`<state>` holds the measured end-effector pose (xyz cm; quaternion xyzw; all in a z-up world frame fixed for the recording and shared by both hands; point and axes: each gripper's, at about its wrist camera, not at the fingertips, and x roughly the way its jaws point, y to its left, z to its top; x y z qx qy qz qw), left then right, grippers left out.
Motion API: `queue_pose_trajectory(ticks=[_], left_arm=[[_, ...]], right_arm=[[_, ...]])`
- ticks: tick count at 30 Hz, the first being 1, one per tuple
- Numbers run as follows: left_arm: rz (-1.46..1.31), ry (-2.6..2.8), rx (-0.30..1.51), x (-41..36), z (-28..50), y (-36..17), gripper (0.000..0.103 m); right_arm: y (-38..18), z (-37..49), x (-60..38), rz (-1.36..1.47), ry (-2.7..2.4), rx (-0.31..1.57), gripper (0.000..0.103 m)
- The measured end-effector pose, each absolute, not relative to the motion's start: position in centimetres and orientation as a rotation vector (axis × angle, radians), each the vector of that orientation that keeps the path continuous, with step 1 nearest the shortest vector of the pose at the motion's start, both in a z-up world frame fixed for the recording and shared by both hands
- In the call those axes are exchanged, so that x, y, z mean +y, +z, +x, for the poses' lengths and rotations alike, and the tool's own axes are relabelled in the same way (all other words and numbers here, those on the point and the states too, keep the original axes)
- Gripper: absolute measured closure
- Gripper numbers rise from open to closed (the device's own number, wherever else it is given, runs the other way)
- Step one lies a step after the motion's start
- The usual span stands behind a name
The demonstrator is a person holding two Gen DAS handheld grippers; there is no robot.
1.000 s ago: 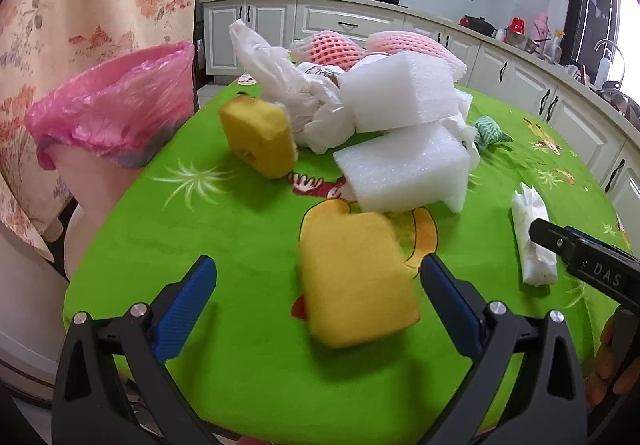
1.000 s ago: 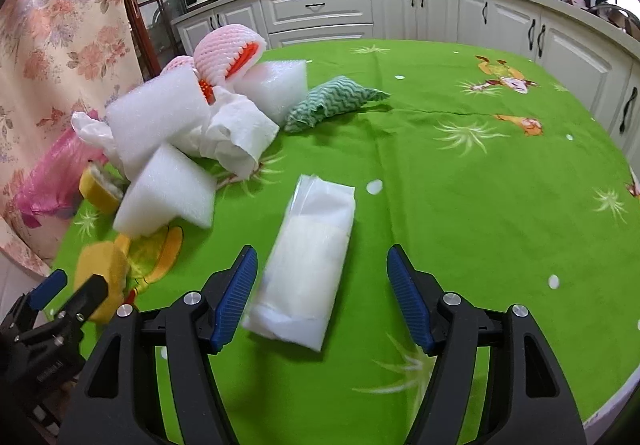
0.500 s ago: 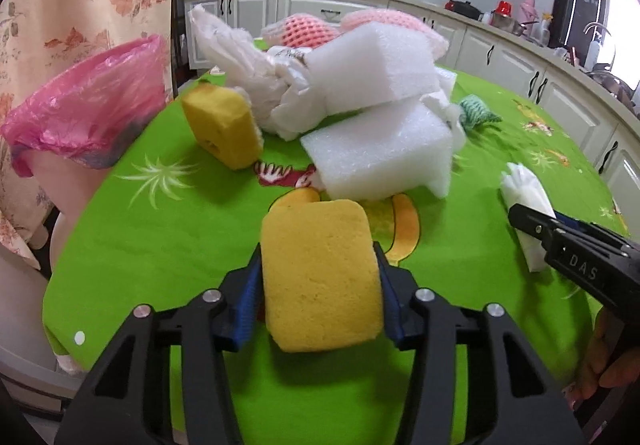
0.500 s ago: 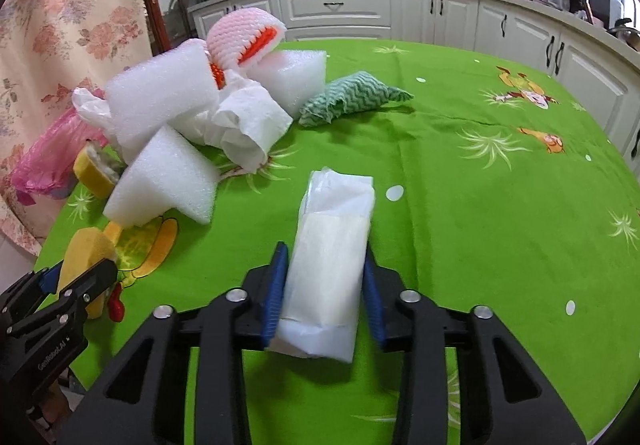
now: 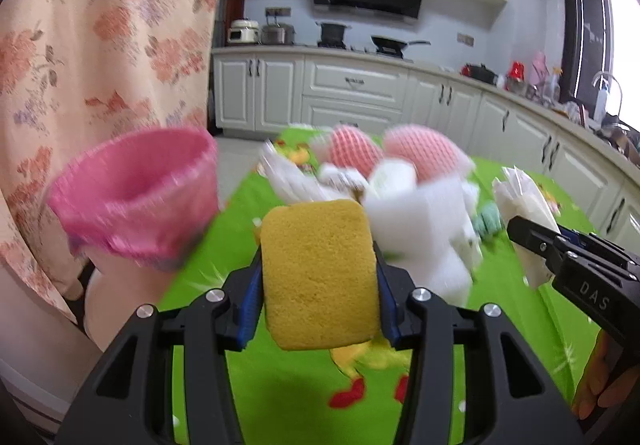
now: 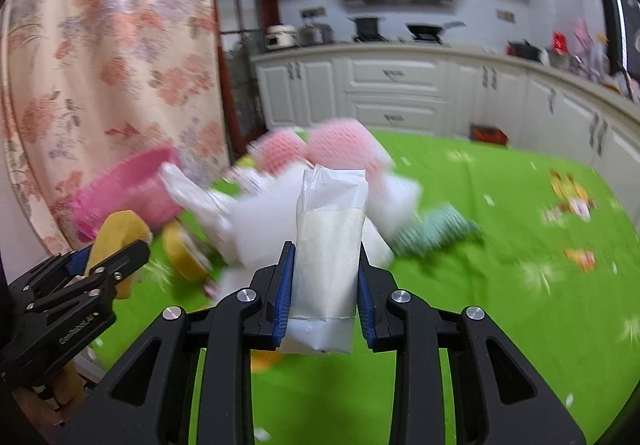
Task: Collect trash
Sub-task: 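Grasp the yellow sponge with the left tool while the right tool grasps the white paper packet, then carry both items over the pink bin and open both tools to drop them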
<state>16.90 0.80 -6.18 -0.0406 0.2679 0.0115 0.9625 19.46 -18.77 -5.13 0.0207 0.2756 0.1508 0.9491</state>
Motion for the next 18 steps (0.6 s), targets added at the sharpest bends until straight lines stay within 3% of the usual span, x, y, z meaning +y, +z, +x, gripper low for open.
queue_pose_trajectory(ticks=[18], left_arm=[[-0.142, 0.258, 0.422, 16.0, 20.2, -0.7, 0.057]], right_arm=[[-0.4, 24.9, -3.2, -0.046, 0.643, 0.462, 0.074]])
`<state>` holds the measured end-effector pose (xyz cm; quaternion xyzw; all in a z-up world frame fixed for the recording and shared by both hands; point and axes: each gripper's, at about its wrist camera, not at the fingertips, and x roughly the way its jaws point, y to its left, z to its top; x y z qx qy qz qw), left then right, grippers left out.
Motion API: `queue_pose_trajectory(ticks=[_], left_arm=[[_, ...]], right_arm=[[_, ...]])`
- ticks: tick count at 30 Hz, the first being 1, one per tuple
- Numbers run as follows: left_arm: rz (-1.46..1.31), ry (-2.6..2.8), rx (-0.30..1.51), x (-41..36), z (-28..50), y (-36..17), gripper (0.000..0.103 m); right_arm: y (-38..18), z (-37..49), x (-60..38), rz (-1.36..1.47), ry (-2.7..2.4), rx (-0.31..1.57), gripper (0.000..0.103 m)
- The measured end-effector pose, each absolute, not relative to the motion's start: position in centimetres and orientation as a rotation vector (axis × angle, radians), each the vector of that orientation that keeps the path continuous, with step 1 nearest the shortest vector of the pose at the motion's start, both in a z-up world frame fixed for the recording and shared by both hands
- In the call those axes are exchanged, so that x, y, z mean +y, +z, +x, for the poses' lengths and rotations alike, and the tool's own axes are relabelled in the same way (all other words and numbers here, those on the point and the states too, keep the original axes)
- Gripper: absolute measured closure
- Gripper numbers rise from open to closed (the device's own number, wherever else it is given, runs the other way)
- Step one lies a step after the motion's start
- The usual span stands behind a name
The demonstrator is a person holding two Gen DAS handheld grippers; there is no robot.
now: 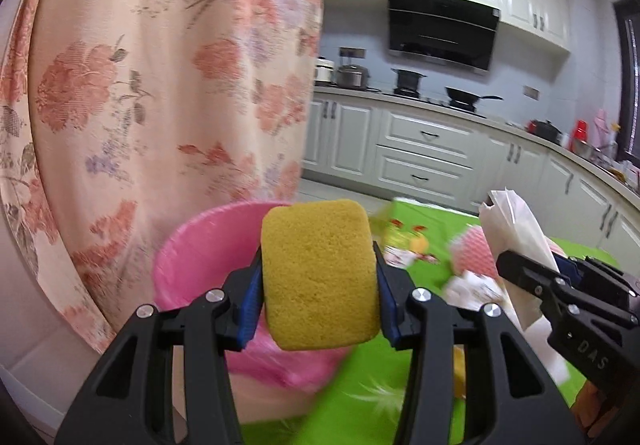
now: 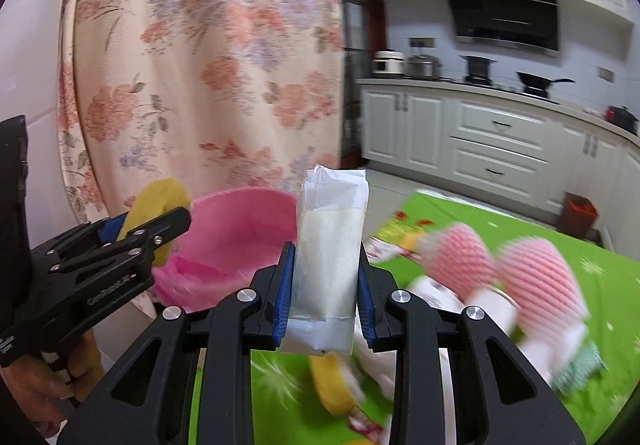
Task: Collect trash
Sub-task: 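Carry both items over the pink bin and open both tools to drop them, then move both tools back toward the trash pile on the table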
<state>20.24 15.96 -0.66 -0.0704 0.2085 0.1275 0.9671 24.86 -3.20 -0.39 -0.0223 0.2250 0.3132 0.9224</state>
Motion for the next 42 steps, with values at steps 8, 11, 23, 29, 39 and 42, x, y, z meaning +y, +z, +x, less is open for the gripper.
queue_pose_trajectory(ticks=[8, 11, 23, 29, 39, 42], left_arm=[[-0.196, 0.314, 0.458, 22.6, 23.7, -1.8, 0.056], [-0.204, 0.326, 0.471, 24.3, 24.7, -2.4, 0.055], [-0.228, 0.39, 0.489, 26.9, 25.9, -4.0, 0.033], [-0.228, 0.398, 0.457, 25.4, 25.2, -3.4, 0.021], [-0.166, 0.221, 0.349, 16.6, 24.7, -1.9, 0.014], [-0.168, 0.185, 0.344, 14.9, 24.7, -2.0, 0.013]], right_arm=[[-0.1, 28.0, 2.8, -0.047, 0.749, 0.476, 0.074], [-0.2, 29.2, 4.3, -0.038, 0.766, 0.489, 0.073], [-1.8, 31.0, 5.9, -0.017, 0.771, 0.517, 0.044], [-1.6, 29.9, 2.9, -0.012, 0.725, 0.503, 0.044], [-1.6, 27.2, -5.7, 0.01, 0.497, 0.493, 0.044], [-1.5, 27.4, -7.2, 0.031, 0.444, 0.492, 0.044]])
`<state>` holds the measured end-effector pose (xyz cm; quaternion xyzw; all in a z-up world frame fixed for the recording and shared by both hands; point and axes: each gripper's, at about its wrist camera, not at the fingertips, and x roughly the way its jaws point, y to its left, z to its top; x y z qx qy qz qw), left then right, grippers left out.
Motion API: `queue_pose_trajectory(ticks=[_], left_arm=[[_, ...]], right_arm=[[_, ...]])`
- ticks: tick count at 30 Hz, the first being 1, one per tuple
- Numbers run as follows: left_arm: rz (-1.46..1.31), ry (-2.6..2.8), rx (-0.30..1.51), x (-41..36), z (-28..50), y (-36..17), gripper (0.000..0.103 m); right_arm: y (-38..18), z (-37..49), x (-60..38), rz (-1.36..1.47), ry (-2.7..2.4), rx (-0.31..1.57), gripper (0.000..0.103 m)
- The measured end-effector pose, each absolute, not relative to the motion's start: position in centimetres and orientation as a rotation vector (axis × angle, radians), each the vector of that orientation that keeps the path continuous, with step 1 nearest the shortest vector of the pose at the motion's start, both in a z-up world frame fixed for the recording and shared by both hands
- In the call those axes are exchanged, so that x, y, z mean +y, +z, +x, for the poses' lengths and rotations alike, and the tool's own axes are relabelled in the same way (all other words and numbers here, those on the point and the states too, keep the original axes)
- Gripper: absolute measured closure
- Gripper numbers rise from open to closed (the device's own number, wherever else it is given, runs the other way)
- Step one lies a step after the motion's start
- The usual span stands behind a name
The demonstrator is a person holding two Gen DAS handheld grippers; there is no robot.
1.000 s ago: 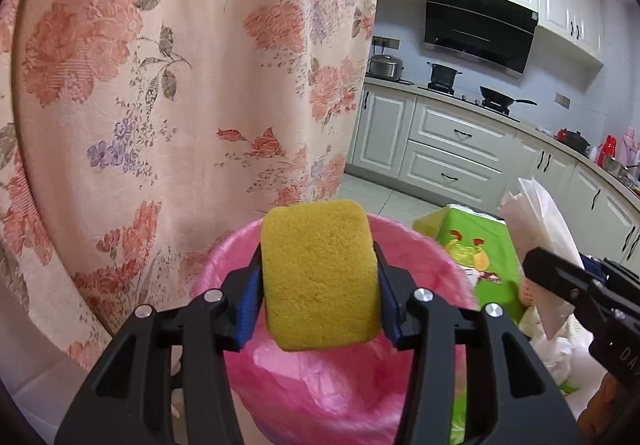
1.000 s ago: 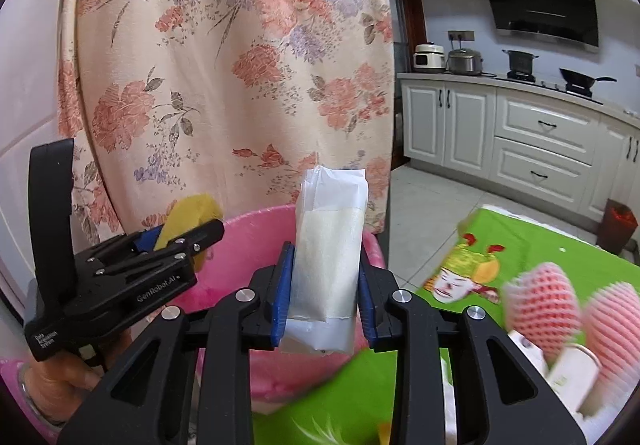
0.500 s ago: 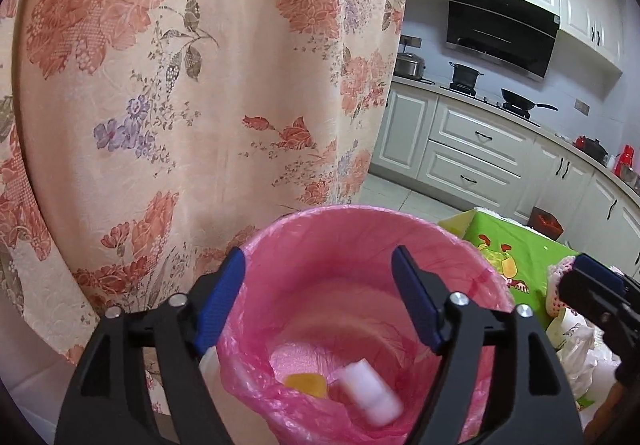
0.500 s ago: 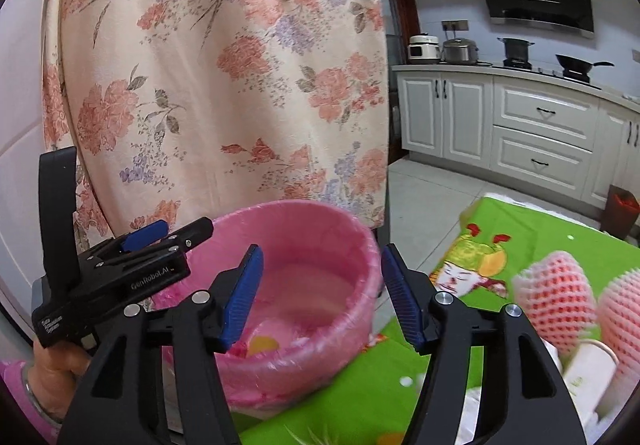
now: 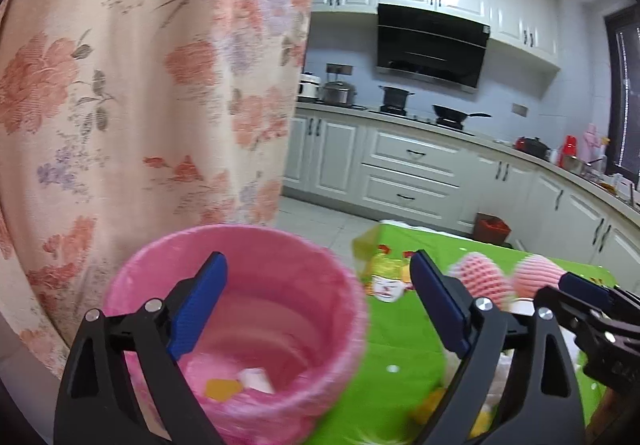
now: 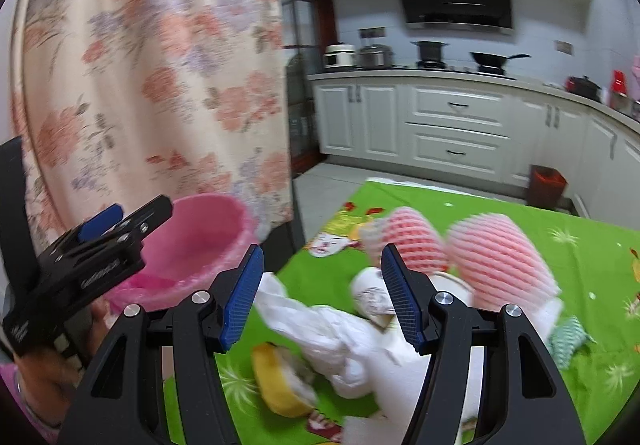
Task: Collect trash
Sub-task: 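Move both tools back toward the trash pile on the table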
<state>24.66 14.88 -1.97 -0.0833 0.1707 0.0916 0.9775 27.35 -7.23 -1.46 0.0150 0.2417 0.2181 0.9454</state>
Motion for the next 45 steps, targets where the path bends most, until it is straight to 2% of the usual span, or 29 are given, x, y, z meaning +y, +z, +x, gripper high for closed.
queue_pose_trajectory(ticks=[9, 24, 32, 36, 45], left_arm=[[-0.174, 0.125, 0.339, 11.5, 24.0, -2.3, 0.008], [-0.122, 0.021, 0.432, 6.5, 23.6, -5.0, 0.008], [-0.085, 0.017, 0.505, 4.4, 22.2, -7.3, 0.008], [-0.093, 0.054, 0.524, 4.5, 21.8, -8.0, 0.008], [-0.076, 0.152, 0.572, 5.3, 21.2, -9.2, 0.008]], right_arm=[[0.4, 26.4, -12.6, 0.066, 0.284, 0.434, 0.044], [-2.8, 25.6, -16.7, 0.088, 0.156, 0.521, 0.044], [-4.4, 24.1, -17.4, 0.126, 0.175, 0.554, 0.04], [-5.2, 23.2, -17.8, 0.139, 0.205, 0.571, 0.032], [-7.6, 22.6, -17.5, 0.178, 0.309, 0.64, 0.027]])
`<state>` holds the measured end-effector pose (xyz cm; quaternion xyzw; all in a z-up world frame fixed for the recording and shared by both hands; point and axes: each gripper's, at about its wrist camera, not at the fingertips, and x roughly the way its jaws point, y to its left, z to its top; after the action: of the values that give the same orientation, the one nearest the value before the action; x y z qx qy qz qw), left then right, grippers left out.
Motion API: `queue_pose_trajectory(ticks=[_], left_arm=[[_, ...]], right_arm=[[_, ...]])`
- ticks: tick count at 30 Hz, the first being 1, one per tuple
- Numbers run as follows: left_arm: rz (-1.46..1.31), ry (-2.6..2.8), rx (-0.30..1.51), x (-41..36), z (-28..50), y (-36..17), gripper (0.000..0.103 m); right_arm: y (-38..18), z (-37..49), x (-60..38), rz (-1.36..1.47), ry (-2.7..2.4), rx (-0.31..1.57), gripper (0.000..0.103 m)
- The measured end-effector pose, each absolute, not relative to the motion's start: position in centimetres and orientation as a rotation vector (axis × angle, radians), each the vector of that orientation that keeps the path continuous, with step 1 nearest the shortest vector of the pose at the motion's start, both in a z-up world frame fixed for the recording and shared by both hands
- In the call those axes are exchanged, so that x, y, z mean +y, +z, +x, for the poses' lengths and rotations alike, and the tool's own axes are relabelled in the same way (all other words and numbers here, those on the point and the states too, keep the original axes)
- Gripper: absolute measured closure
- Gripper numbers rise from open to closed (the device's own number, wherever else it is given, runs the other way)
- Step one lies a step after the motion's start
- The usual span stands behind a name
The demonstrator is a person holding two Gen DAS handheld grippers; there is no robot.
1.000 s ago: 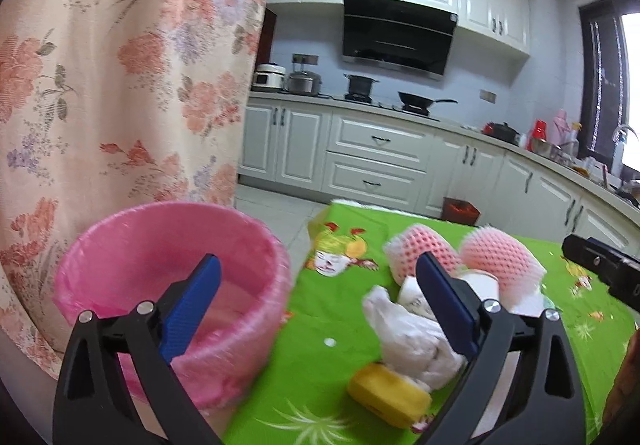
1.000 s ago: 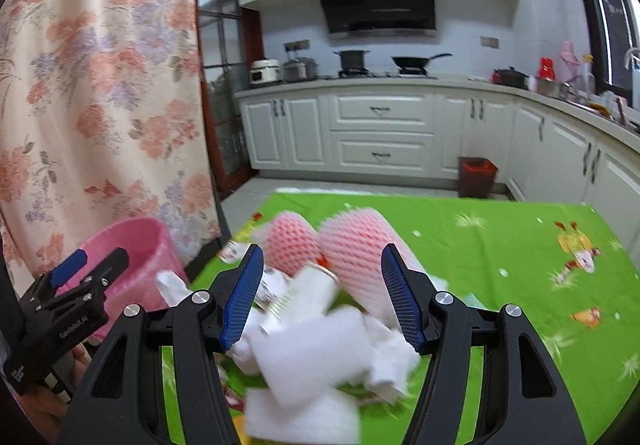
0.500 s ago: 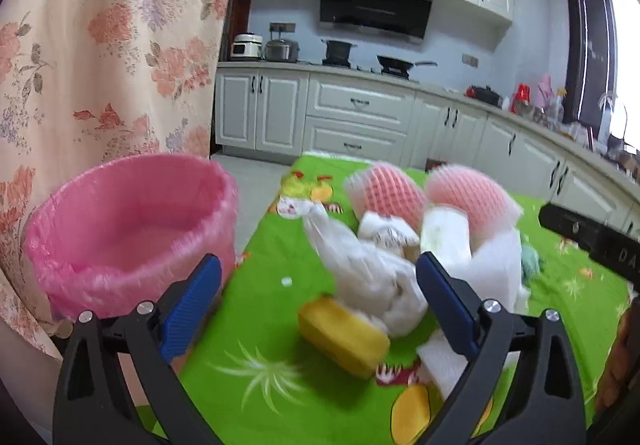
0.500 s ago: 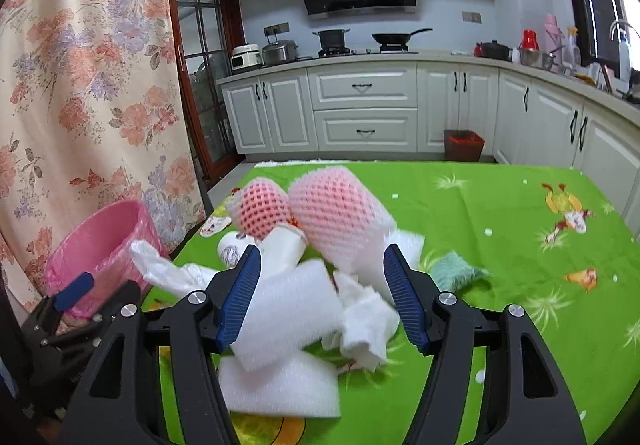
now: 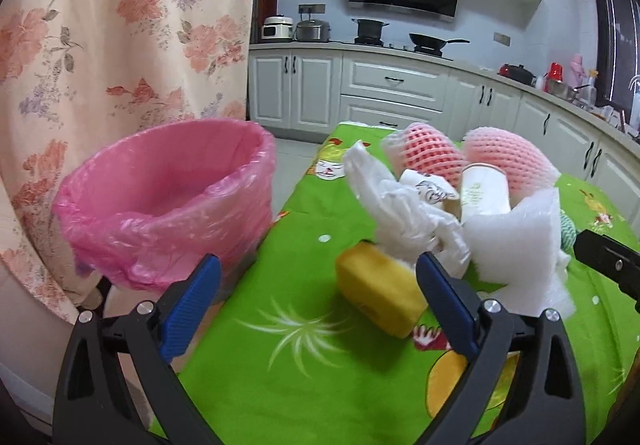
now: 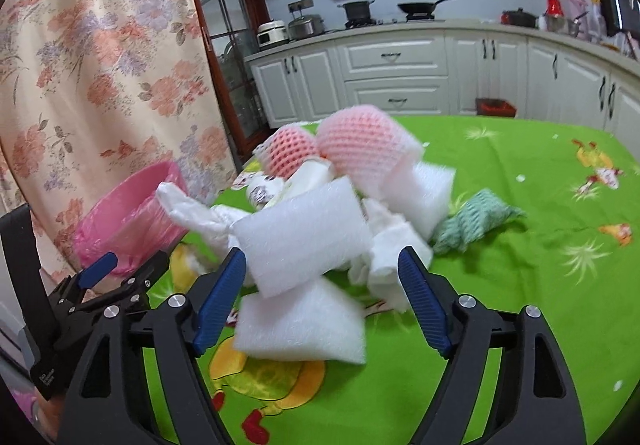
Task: Collect trash
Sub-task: 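Move both tools back toward the trash pile on the table, then grasp the white foam block with the right tool while the left tool grasps a yellow sponge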
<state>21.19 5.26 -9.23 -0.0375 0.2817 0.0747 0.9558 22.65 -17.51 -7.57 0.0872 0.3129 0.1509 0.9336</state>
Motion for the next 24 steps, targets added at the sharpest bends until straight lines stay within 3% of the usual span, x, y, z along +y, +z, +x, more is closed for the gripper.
queue_pose_trajectory(ticks=[4, 24], left_arm=[[-0.038, 0.17, 0.566, 5.4, 20.5, -9.4, 0.008], [0.003, 0.218, 0.582, 5.4, 20.5, -9.8, 0.008]], right_arm=[[-8.1, 23.4, -16.8, 0.237, 0.357, 0.667, 0.02], [-9.6, 27.4, -15.5, 0.298, 0.319, 0.696, 0.019]])
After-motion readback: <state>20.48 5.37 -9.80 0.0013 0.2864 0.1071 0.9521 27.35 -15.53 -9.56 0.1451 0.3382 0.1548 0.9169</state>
